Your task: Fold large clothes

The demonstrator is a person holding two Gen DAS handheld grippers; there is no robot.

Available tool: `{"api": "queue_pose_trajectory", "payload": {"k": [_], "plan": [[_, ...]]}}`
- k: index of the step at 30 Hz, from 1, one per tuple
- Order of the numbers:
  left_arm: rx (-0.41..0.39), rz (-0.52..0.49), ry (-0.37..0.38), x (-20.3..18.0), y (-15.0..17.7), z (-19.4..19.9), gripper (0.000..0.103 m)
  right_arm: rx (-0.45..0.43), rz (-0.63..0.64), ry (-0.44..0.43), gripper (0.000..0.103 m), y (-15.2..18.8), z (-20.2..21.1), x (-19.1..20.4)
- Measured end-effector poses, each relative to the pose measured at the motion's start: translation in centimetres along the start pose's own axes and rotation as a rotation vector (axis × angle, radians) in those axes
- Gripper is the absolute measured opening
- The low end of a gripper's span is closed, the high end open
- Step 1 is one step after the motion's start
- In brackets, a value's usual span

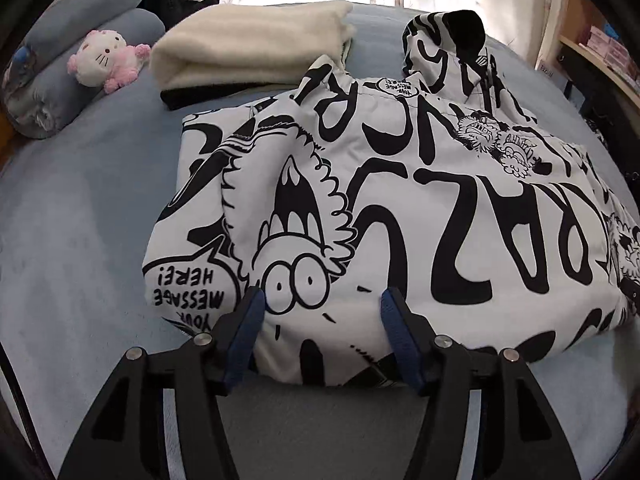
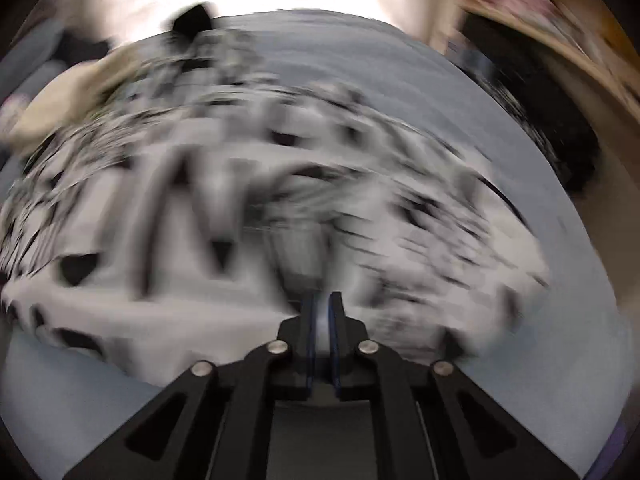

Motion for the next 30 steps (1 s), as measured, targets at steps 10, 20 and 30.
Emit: {"api": "queue_pose_trajectory", "payload": {"k": [10, 20, 30], "plan": [[0.0, -0.061, -0.094, -1.0, 0.1, 0.2, 0.06, 0.014, -0.125, 0.0, 0.012, 0.5, 0.1, -2.3], [-0.018, -0.028, -0.026, -2.7, -0.7, 2.7, 0.06, -0.011, -0.205, -0.018, 0.012, 0.8, 0.0, -2.8], [-0.058, -0.112, 0.138, -9.7, -1.9, 5.2, 0.06, -0.042, -0.255, -0.038, 0.012, 1.2, 0.2, -3.2]]}}
Point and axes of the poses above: each gripper's, at about its wrist camera, not at the fingertips, and z roughly against the way its jaws point, x to its left, y to its underside, the point moved 5 cm from there along -z, roughly the way its jaws point, and after that the axes turned 12 degrees about -x, right-handed, at the moved point
